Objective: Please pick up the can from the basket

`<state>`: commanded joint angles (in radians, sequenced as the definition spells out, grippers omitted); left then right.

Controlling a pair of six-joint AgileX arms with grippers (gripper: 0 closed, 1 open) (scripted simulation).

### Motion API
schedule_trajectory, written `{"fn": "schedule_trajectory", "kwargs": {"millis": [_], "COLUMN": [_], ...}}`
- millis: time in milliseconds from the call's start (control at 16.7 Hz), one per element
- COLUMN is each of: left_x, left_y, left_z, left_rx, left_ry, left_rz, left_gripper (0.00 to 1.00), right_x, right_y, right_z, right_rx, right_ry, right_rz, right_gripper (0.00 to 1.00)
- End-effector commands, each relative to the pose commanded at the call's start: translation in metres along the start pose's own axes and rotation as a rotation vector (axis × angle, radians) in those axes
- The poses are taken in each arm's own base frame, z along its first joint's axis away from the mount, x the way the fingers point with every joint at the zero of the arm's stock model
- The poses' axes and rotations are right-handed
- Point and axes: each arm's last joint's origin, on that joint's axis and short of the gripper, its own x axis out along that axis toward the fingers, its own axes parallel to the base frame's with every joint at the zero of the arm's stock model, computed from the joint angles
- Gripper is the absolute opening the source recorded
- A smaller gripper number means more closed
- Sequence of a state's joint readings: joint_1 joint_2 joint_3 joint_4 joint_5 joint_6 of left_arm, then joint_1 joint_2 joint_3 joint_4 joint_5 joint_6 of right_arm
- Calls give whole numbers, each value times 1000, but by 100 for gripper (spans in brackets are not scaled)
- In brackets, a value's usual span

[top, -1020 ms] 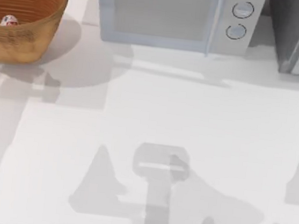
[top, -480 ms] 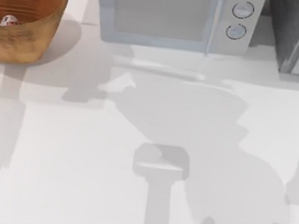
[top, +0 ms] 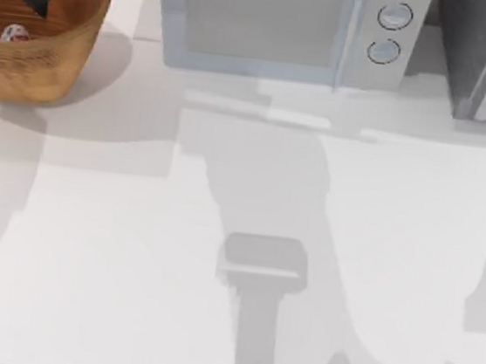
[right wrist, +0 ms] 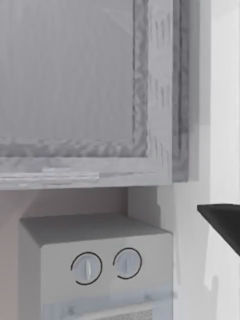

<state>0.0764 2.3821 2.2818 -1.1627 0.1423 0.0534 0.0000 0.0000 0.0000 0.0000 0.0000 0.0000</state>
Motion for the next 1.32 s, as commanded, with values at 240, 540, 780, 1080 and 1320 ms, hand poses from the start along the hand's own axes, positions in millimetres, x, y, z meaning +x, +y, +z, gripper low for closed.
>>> {"fn": "schedule_trajectory", "kwargs": {"millis": [240, 540, 780, 1080, 1320], "left_x": [24, 35, 36, 47, 81], "left_y": [11, 18, 19, 17, 18], "left_z": [7, 9, 9, 8, 4], "left_rx": [8, 17, 18, 18, 18], "left_ry": [75, 114, 117, 117, 117], "left_rz": [-5, -8, -8, -9, -8], "left_gripper": [100, 100, 100, 100, 100], "right_x": [0, 0, 0, 0, 0], "right_y": [0, 0, 0, 0, 0], "right_z": [0, 0, 0, 0, 0], "right_rx": [0, 0, 0, 0, 0], "right_ry": [0, 0, 0, 0, 0], "right_rz": [0, 0, 0, 0, 0], "right_gripper": [100, 100, 100, 100, 100]}}
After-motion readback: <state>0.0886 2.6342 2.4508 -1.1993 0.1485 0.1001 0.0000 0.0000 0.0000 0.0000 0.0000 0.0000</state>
